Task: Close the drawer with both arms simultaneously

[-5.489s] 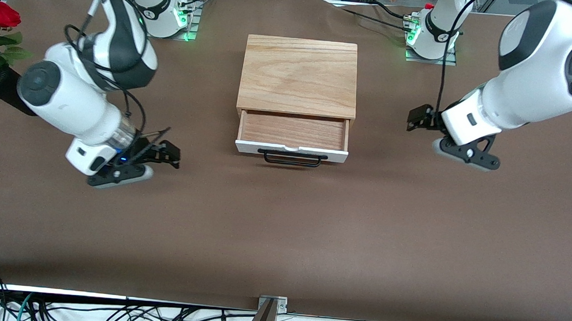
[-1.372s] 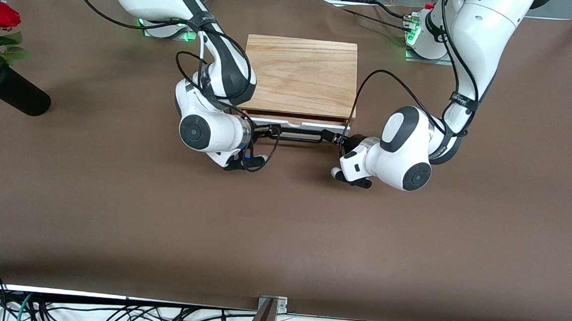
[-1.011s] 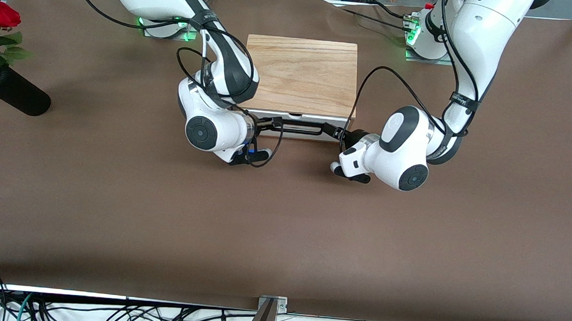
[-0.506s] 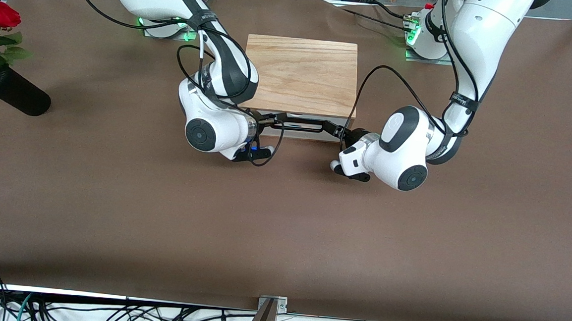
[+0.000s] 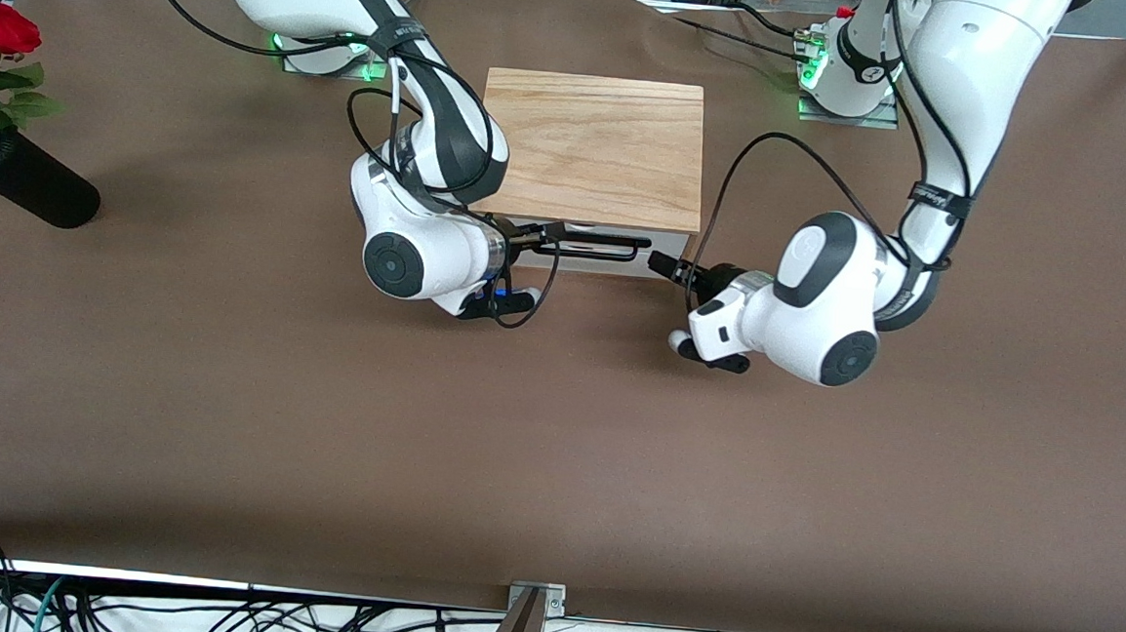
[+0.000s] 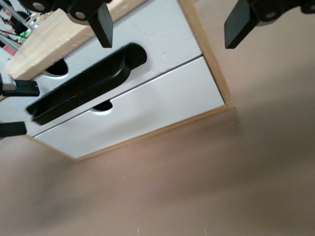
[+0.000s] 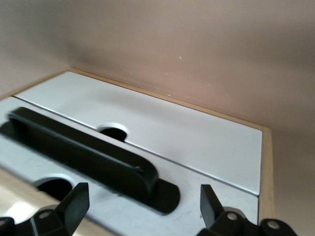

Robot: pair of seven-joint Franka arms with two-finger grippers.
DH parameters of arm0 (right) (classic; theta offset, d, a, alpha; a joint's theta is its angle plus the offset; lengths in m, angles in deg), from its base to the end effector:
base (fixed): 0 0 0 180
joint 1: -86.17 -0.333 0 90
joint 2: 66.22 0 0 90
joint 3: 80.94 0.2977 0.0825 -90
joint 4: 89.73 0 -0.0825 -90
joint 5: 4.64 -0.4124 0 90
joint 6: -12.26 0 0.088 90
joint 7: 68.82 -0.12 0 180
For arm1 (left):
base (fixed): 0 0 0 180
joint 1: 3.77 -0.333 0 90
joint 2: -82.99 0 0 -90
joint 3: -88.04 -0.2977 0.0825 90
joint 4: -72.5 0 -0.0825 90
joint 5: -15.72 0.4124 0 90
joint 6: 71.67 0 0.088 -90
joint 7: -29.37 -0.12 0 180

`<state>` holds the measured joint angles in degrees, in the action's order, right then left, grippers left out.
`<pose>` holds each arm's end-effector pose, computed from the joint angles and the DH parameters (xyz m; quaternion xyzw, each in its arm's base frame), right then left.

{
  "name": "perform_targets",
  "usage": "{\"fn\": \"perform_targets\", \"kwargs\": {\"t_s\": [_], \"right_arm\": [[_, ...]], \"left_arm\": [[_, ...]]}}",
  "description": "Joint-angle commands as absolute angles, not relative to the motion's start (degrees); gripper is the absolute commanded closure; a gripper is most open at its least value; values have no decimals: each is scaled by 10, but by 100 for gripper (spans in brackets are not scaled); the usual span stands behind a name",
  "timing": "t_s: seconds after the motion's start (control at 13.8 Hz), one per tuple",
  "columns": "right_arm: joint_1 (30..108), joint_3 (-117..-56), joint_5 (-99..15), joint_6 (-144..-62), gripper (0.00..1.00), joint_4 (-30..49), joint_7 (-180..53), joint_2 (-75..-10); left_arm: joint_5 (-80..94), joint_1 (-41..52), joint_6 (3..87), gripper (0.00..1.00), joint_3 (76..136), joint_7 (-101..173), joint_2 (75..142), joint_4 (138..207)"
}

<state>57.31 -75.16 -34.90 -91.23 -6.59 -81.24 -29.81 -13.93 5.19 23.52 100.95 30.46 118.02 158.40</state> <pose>0.5551 0.4305 0.2685 -0.9491 -0.0837 0.2316 0.1966 0.6100 -0.2848 0.2701 0.9244 -0.0855 -0.2653 0.2605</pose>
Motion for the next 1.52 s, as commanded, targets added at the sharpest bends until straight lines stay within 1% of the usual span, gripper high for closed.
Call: {"fn": "perform_targets", "kwargs": {"t_s": [0.0, 0.07, 0.22, 0.36, 0.43, 0.51, 0.58, 0.72, 0.79, 0.87, 1.01, 1.08, 1.16, 1.23, 1.3, 1.44], "right_arm": [[592, -752, -337, -895, 0, -91, -795, -304], [592, -758, -314, -901, 0, -97, -794, -304], [591, -772, -264, -921, 0, -125, -794, -305], [591, -793, -207, -922, 0, -167, -794, -304], [592, -807, -185, -922, 0, -184, -793, -305], [591, -822, -175, -922, 0, -204, -792, -305], [591, -840, -169, -922, 0, -219, -792, -305], [592, -879, -169, -922, 0, -233, -788, -305], [592, -895, -169, -922, 0, -234, -788, -305], [601, -909, -173, -919, 0, -235, -788, -307], [627, -912, -171, -915, 0, -236, -792, -322], [632, -922, -169, -916, 0, -236, -794, -335], [634, -941, -163, -913, 0, -234, -795, -343], [642, -946, -146, -912, 0, -222, -795, -369], [666, -942, -121, -914, 0, -205, -794, -390], [709, -919, -88, -914, 0, -189, -789, -429]], "left_arm": [[-129, 20, 202, 0, 1005, 295, 1155, 1563], [-93, 12, 201, 0, 1007, 295, 1139, 1560], [-28, 9, 191, 0, 1009, 298, 1121, 1528], [21, 9, 152, 0, 1007, 300, 1108, 1486], [66, 10, 140, 0, 1007, 299, 1093, 1464], [115, 11, 136, 0, 1010, 296, 1070, 1458], [135, 21, 139, 0, 1004, 299, 1036, 1475], [161, 32, 147, 0, 998, 298, 991, 1499], [174, 29, 161, 0, 983, 298, 975, 1501], [179, 28, 175, 0, 963, 299, 952, 1517], [173, 25, 217, 0, 913, 295, 917, 1552], [172, 18, 218, 0, 912, 298, 900, 1566], [171, 13, 221, 0, 912, 302, 867, 1604], [172, 13, 236, 0, 912, 302, 842, 1643], [172, 12, 244, 0, 909, 298, 830, 1667], [177, 7, 236, 0, 908, 296, 833, 1662]]}}
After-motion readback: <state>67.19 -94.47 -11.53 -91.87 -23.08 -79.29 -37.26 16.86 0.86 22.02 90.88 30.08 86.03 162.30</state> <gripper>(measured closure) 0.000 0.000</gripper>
